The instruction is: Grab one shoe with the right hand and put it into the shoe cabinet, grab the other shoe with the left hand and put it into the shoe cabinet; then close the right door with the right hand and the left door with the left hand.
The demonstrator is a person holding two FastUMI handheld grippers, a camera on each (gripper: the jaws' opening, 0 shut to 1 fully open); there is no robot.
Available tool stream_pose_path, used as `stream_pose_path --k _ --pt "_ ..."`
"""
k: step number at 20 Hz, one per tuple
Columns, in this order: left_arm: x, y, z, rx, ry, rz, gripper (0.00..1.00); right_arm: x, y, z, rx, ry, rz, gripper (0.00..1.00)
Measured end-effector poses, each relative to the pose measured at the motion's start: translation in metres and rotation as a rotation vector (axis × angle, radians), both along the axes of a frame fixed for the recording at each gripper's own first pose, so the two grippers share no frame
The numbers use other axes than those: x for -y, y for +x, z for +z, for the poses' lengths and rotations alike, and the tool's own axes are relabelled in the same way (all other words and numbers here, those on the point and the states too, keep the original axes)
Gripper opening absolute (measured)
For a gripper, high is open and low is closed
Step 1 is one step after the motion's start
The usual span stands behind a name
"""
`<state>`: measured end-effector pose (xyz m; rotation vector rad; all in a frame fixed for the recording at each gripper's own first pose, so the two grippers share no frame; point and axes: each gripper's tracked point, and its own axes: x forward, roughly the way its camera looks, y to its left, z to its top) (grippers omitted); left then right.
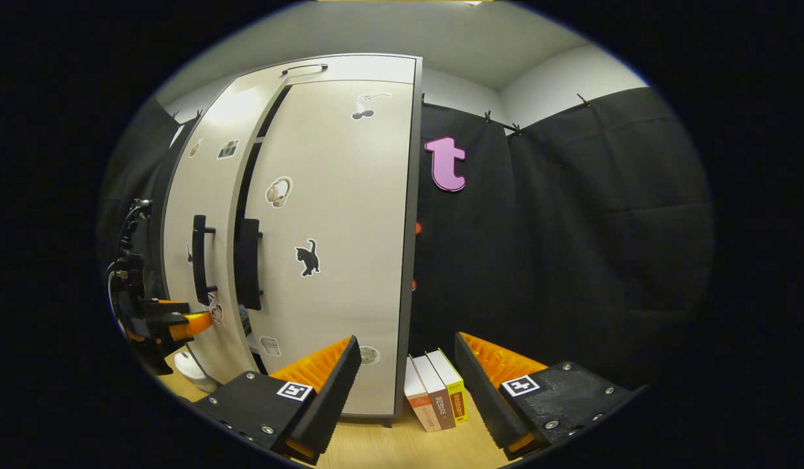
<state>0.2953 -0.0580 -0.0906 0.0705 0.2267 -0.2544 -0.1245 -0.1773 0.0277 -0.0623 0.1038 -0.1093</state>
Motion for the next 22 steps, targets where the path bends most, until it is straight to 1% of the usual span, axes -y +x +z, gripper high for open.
stream_pose_path --k 5,8,11,13,16,19,22 --pt "0.006 0.011 -0.005 0.004 0.015 0.042 0.95 -0.007 0.017 -0.003 -0.009 0.018 0.034 0.90" --pt "0.005 0.011 -0.006 -0.013 0.030 0.068 0.95 -0.010 0.021 0.000 -0.013 0.024 0.053 0.90" --pt "-0.002 -0.004 0.010 -0.005 0.040 0.074 0.95 -0.018 0.025 0.009 -0.004 0.040 0.079 0.90" --pt "-0.017 -0.028 0.035 0.001 0.028 0.092 0.95 -0.021 0.022 0.020 0.009 0.035 0.094 0.90" --pt "-0.041 -0.059 0.079 0.019 -0.021 0.121 0.95 -0.021 0.014 0.041 0.038 0.023 0.097 0.90" --pt "-0.078 -0.086 0.126 0.072 -0.031 0.169 0.95 -0.021 0.004 0.069 0.073 0.001 0.095 0.90" --pt "-0.111 -0.113 0.174 0.148 -0.047 0.197 0.96 -0.025 -0.009 0.098 0.098 -0.012 0.102 0.91"
